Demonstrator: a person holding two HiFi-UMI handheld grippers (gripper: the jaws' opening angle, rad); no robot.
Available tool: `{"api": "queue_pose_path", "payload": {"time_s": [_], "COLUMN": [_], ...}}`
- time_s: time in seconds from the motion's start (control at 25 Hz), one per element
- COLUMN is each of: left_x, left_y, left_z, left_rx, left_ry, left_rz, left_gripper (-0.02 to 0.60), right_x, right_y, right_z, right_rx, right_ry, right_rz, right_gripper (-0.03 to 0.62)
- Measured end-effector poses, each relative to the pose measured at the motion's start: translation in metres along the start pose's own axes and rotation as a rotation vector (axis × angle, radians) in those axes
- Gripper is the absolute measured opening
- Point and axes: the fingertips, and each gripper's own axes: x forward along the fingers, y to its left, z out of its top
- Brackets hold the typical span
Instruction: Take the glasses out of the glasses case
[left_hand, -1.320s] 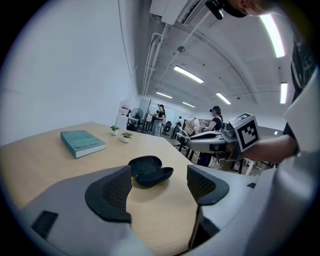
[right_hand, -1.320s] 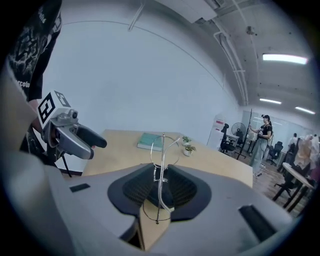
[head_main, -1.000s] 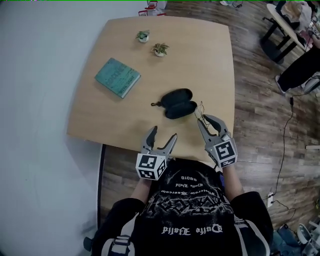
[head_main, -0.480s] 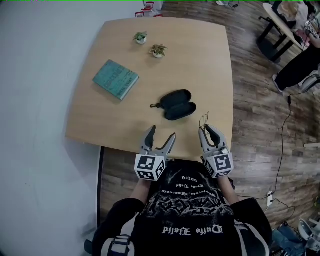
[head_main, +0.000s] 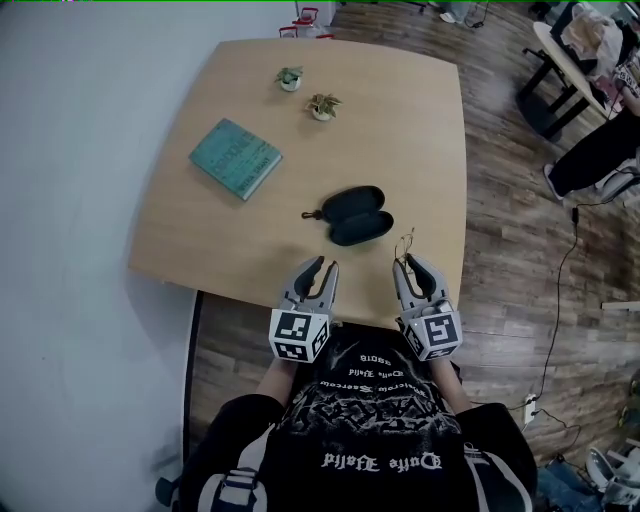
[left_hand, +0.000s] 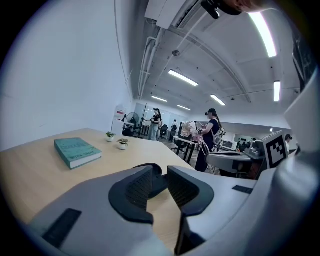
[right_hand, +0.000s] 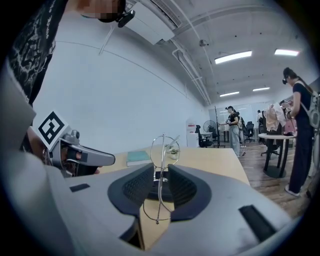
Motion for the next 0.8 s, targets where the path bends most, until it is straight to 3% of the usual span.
{"api": "queue_pose_path", "payload": {"time_s": [0.2,0.44,0.8], "left_x": [0.000,0.001,0.001], "left_y": [0.001,-0.006,-0.003], "left_z": [-0.001,0.001,-0.001], "left_rx": [0.017,0.023,0.006], "left_ry": [-0.001,-0.004,0.002], "left_rz": [0.002,-0.053,-0.044], "left_gripper": [0.004,0.003,0.003], "right_x": [0.004,0.008,0.012], "right_y": [0.005,0.003,0.003], "right_z": [0.002,0.001,-0.005], "right_rx": [0.000,0.002,-0.008], "right_ry": [-0.011,-0.004,0.022], "right_rz": [0.022,0.022,0.037], "right_gripper": [0.092,0.092,0.091]}}
